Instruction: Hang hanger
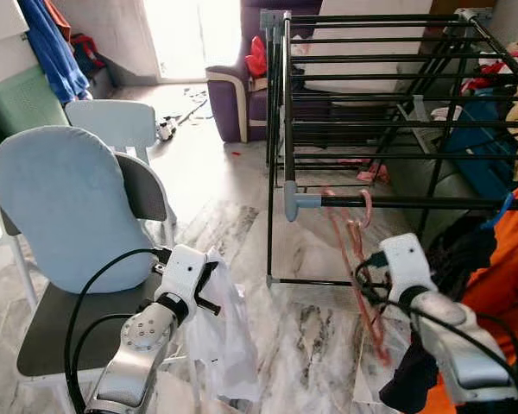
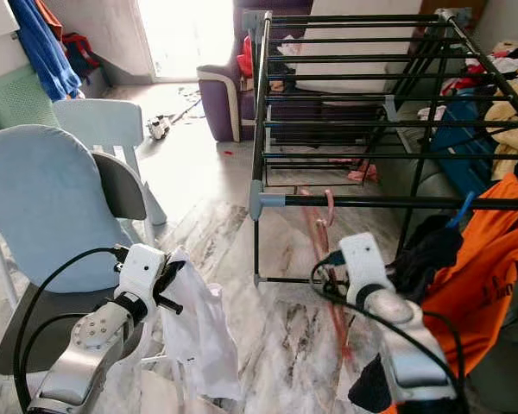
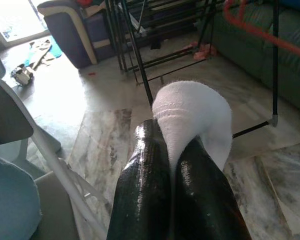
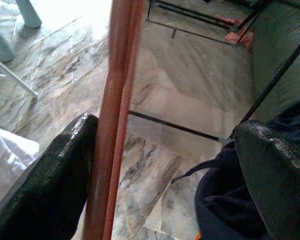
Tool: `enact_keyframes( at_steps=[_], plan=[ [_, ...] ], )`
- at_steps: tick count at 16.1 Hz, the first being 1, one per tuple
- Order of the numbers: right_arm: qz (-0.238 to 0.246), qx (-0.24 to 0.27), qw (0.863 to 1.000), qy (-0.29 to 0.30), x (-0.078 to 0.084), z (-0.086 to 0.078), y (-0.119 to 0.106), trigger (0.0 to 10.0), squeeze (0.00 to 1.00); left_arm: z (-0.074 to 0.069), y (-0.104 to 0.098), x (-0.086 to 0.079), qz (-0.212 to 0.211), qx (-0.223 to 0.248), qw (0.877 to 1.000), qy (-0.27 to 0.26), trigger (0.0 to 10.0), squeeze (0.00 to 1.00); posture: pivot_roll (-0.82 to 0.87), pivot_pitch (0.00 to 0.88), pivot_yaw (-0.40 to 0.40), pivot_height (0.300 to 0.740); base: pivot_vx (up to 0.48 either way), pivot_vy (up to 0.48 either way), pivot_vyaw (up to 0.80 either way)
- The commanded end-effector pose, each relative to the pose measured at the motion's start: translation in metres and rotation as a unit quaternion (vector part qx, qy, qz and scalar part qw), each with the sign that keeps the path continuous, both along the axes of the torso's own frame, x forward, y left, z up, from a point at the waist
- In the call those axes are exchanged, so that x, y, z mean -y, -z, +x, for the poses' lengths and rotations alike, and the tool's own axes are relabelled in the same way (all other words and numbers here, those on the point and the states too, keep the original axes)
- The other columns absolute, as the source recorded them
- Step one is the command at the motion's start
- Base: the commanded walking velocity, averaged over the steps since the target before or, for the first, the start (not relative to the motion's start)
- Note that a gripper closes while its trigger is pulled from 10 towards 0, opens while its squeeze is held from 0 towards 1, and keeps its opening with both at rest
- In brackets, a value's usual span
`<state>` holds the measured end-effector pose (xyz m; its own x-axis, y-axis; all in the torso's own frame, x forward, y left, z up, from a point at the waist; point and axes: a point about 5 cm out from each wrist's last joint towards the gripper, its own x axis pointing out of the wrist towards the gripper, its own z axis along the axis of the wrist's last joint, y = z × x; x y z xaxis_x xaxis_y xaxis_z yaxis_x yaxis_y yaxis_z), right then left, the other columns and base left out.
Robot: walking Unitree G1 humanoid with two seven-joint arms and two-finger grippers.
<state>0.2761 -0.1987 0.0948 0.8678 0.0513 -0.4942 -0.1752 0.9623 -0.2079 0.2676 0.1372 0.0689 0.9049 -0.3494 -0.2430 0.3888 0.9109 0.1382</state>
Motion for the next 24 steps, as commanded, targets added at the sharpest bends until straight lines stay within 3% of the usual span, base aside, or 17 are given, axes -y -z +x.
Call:
enact_keyframes(
  at_steps=[1, 4, 5, 8, 10, 11, 12, 16, 24],
  plan=[
    [-0.003, 0.002, 1.000, 0.002, 0.002, 0.003, -0.002, 10.0, 0.00, 0.004, -0.005, 0.000, 0.003, 0.009, 1.000, -0.001, 10.0, 0.00, -0.13, 0.000, 0.033, 0.740, 0.000, 0.000, 0.00],
    [-0.015, 0.009, 1.000, 0.006, 0.006, 0.006, -0.004, 10.0, 0.00, 0.005, -0.005, 0.000, 0.004, 0.009, 1.000, -0.001, 10.0, 0.00, -0.13, 0.000, 0.034, 0.740, 0.000, 0.000, 0.00],
    [-0.013, 0.012, 1.000, 0.002, 0.006, 0.007, -0.004, 10.0, 1.00, 0.006, -0.005, 0.000, 0.005, 0.010, 1.000, -0.002, 10.0, 0.00, -0.13, 0.000, 0.034, 0.740, 0.000, 0.000, 0.00],
    [0.003, 0.003, 1.000, -0.019, 0.004, 0.007, -0.004, 10.0, 1.00, 0.007, -0.005, -0.001, 0.005, 0.010, 1.000, -0.003, 10.0, 0.00, -0.14, 0.000, 0.036, 0.740, 0.000, 0.000, 0.00],
    [0.021, -0.012, 0.999, -0.047, 0.004, 0.009, -0.005, 10.0, 0.00, 0.007, -0.005, -0.001, 0.006, 0.009, 1.000, -0.002, 10.0, 0.00, -0.14, 0.000, 0.037, 0.740, 0.000, 0.000, 0.00],
    [0.020, -0.012, 0.998, -0.050, 0.007, 0.011, -0.006, 1.9, 0.00, 0.007, -0.005, -0.001, 0.007, 0.008, 1.000, -0.002, 10.0, 0.00, -0.14, 0.000, 0.037, 0.740, 0.000, 0.000, 0.00],
    [0.020, -0.011, 0.999, -0.049, 0.011, 0.015, -0.008, 0.0, 0.00, 0.008, -0.005, -0.001, 0.007, 0.008, 1.000, -0.001, 10.0, 0.00, -0.14, 0.000, 0.037, 0.740, 0.000, 0.000, 0.00],
    [0.045, -0.017, 0.997, -0.052, 0.019, 0.022, -0.017, 0.0, 0.00, 0.007, -0.004, 0.000, 0.008, 0.005, 1.000, 0.000, 10.0, 0.00, -0.14, 0.000, 0.037, 0.740, 0.000, 0.000, 0.00],
    [0.072, -0.063, 0.993, -0.064, 0.012, 0.012, 0.000, 0.0, 0.00, 0.007, -0.001, 0.001, 0.013, -0.004, 1.000, 0.003, 10.0, 0.00, -0.14, 0.000, 0.037, 0.740, 0.000, 0.000, 0.00]
  ],
)
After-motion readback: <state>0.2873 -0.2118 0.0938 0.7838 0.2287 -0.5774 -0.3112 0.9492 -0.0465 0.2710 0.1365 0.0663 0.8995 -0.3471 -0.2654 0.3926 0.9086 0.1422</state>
